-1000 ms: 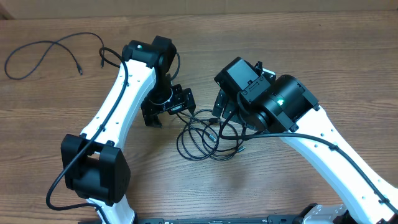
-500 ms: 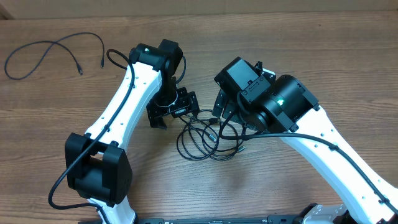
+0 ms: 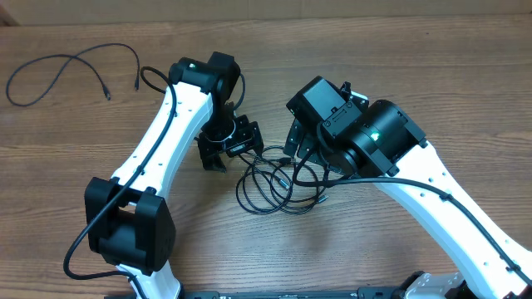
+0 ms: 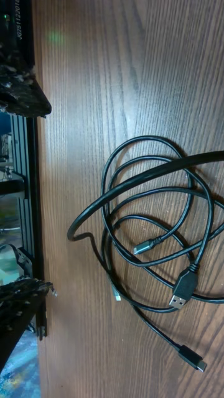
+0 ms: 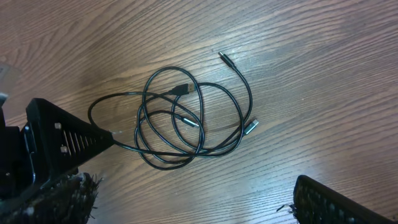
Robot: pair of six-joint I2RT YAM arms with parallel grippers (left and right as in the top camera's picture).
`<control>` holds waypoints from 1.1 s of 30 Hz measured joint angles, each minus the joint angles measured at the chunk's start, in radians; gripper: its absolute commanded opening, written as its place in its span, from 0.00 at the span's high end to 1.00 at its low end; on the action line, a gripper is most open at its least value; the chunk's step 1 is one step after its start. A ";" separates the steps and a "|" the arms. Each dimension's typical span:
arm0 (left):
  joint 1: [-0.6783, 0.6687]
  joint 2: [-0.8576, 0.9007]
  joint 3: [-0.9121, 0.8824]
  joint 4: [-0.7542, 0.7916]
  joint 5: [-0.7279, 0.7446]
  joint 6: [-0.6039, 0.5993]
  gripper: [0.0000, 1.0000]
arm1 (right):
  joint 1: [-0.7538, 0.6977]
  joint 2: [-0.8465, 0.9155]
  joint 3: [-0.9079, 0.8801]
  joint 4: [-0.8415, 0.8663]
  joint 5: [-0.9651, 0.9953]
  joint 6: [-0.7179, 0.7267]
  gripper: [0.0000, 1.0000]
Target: Untangle cables
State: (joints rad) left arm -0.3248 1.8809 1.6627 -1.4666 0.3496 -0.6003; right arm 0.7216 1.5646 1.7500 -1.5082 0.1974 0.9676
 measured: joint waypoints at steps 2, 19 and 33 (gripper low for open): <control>0.000 0.000 0.000 0.000 0.003 0.000 0.16 | 0.000 0.000 0.000 0.000 0.000 0.000 0.00; 0.000 0.000 0.000 0.001 0.006 0.000 0.18 | 0.000 0.000 0.000 0.000 0.000 0.000 0.00; 0.000 0.000 -0.001 0.036 0.063 0.000 0.29 | 0.000 0.000 0.000 0.001 0.000 0.000 0.00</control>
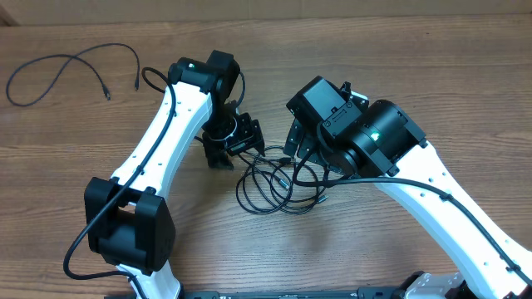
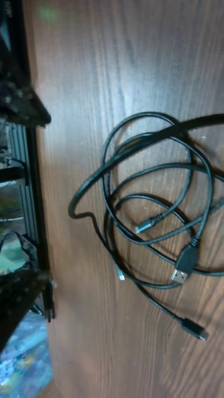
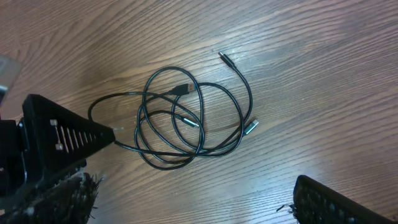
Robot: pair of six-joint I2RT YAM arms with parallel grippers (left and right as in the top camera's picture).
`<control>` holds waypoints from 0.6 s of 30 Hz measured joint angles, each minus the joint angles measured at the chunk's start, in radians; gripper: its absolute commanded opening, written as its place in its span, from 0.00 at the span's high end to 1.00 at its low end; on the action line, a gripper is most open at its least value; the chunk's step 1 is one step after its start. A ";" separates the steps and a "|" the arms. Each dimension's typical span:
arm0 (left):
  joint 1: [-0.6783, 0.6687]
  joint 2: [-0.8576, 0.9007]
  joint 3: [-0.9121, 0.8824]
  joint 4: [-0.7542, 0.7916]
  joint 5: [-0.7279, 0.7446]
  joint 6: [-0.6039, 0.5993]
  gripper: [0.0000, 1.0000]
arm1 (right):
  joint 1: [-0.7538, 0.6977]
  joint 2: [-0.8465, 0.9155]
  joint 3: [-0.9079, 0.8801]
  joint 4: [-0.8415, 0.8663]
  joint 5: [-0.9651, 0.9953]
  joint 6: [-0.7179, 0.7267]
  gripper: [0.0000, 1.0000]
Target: Untangle cables
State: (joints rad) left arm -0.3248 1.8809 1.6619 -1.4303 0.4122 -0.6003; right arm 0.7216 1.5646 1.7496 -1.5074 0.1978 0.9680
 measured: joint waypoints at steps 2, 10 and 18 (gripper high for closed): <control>0.000 0.000 0.000 0.018 0.000 -0.001 0.29 | 0.000 0.000 0.000 0.000 -0.001 0.000 0.00; -0.001 0.000 0.000 0.040 0.003 -0.003 0.46 | 0.000 0.000 0.000 0.000 0.000 0.000 0.00; -0.001 0.000 0.000 0.054 0.004 -0.010 0.58 | 0.000 0.000 0.000 0.000 0.000 0.000 0.00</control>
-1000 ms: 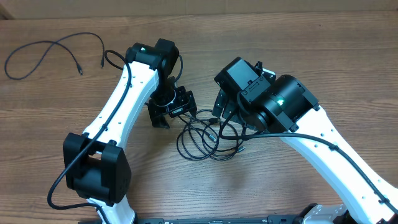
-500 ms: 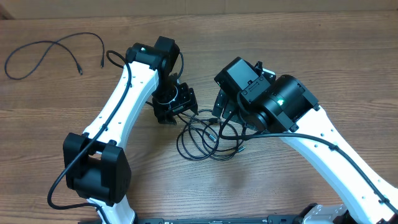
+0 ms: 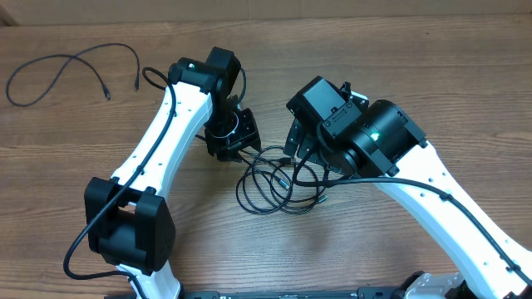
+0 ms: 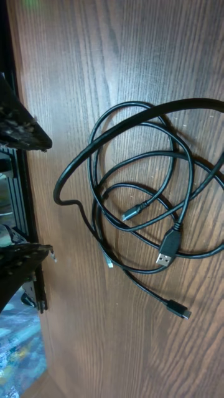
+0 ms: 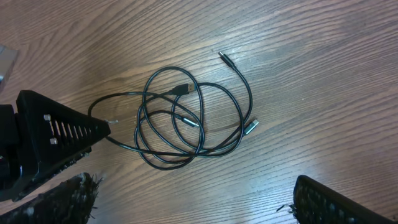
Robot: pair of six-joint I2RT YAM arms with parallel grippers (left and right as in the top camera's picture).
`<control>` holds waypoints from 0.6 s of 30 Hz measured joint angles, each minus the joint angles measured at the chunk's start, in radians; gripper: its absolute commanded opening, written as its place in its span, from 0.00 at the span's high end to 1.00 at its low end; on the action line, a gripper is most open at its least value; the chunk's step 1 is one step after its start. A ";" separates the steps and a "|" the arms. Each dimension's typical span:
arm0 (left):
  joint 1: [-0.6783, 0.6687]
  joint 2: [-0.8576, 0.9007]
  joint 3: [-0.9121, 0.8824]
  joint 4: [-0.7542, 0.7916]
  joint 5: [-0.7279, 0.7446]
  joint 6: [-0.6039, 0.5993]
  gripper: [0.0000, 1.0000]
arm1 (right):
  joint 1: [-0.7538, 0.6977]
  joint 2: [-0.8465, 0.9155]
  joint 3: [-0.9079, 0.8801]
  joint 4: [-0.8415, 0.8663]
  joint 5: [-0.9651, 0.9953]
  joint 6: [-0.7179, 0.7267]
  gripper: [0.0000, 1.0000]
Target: Untangle cables
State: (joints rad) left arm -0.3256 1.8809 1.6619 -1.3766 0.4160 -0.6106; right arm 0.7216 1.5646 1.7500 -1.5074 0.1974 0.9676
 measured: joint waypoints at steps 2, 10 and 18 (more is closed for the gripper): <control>0.000 0.000 0.000 0.006 -0.001 -0.008 0.62 | 0.000 0.000 0.000 -0.001 0.000 0.000 0.00; 0.000 0.000 0.000 0.035 -0.002 -0.019 0.96 | 0.000 0.000 0.000 -0.001 0.000 0.000 0.00; 0.003 0.000 0.000 0.043 -0.001 -0.023 0.96 | 0.000 0.000 0.000 0.000 0.000 0.000 0.00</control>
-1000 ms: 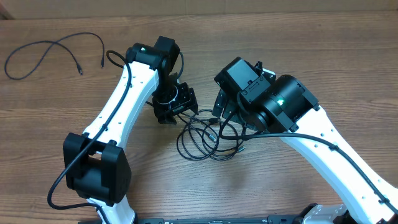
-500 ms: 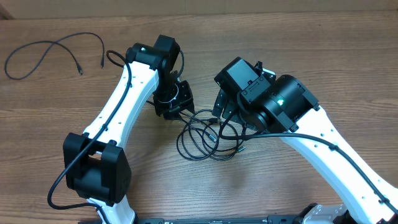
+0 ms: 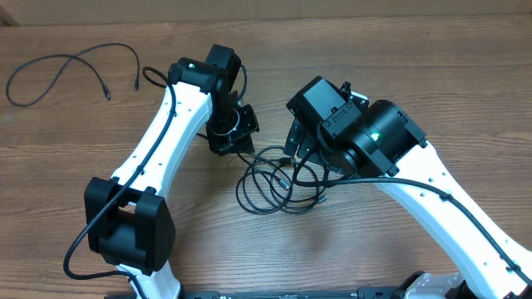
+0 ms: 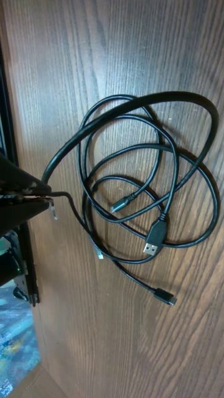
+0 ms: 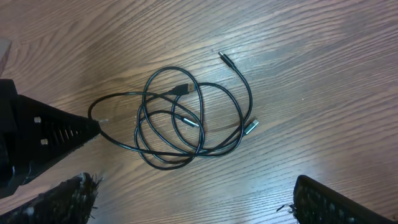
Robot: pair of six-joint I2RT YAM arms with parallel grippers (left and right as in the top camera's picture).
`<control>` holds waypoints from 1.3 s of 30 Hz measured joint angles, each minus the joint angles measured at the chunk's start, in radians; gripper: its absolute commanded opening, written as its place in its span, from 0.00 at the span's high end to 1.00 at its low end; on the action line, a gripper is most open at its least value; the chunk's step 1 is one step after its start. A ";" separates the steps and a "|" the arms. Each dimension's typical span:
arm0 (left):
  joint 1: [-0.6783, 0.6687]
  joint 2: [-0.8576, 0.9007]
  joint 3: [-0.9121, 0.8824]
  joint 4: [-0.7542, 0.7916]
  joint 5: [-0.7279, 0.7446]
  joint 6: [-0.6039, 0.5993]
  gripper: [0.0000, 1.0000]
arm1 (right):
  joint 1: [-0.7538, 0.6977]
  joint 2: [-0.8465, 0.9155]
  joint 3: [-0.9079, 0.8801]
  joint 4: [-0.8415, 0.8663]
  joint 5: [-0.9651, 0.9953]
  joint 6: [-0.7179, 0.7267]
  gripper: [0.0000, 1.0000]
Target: Untangle cables
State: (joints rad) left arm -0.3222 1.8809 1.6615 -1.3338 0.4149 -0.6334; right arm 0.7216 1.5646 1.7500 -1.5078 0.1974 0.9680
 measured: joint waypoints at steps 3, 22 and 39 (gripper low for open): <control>0.016 0.000 0.003 -0.028 0.001 0.000 0.96 | 0.000 0.000 0.000 0.000 0.000 0.000 0.00; 0.148 0.001 0.343 -0.298 -0.060 0.008 0.96 | 0.000 0.000 0.000 0.000 0.000 0.000 0.00; 0.230 0.000 0.494 -0.353 -0.183 0.037 0.76 | 0.000 0.000 0.000 0.000 0.000 0.000 0.00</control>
State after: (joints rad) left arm -0.0917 1.8812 2.1555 -1.6871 0.2321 -0.5968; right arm 0.7216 1.5646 1.7500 -1.5078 0.1974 0.9676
